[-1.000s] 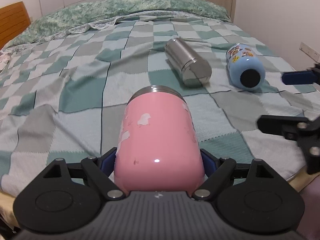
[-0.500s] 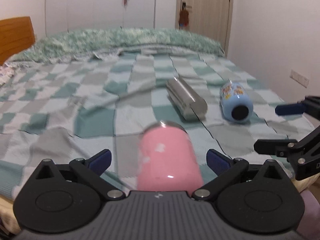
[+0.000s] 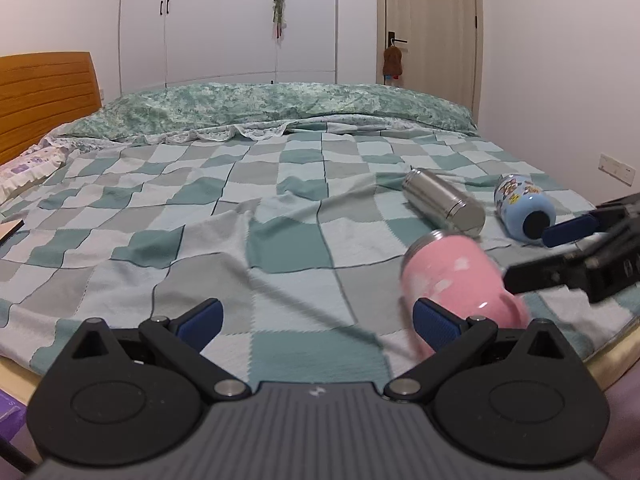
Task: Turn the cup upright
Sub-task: 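Lift the pink cup with the right gripper and rotate it rim-up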
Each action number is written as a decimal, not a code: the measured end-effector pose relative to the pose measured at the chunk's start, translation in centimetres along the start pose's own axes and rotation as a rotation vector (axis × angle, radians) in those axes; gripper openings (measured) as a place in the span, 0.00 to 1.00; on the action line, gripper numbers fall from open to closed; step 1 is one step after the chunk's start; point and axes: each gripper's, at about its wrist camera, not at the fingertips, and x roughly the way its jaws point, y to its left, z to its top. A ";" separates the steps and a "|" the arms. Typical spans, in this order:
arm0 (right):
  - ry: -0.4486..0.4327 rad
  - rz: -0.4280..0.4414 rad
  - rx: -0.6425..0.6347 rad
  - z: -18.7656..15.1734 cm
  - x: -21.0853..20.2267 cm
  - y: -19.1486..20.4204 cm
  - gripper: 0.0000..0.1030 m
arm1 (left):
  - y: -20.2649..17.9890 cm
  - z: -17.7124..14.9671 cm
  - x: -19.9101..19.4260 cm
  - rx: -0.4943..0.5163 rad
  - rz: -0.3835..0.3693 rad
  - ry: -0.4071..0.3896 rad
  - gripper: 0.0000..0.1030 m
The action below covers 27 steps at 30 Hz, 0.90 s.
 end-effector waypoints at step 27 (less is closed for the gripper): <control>0.301 0.024 0.361 2.3 11.3 -0.1 0.91 | 4.9 -1.5 3.6 0.048 -0.102 0.035 1.00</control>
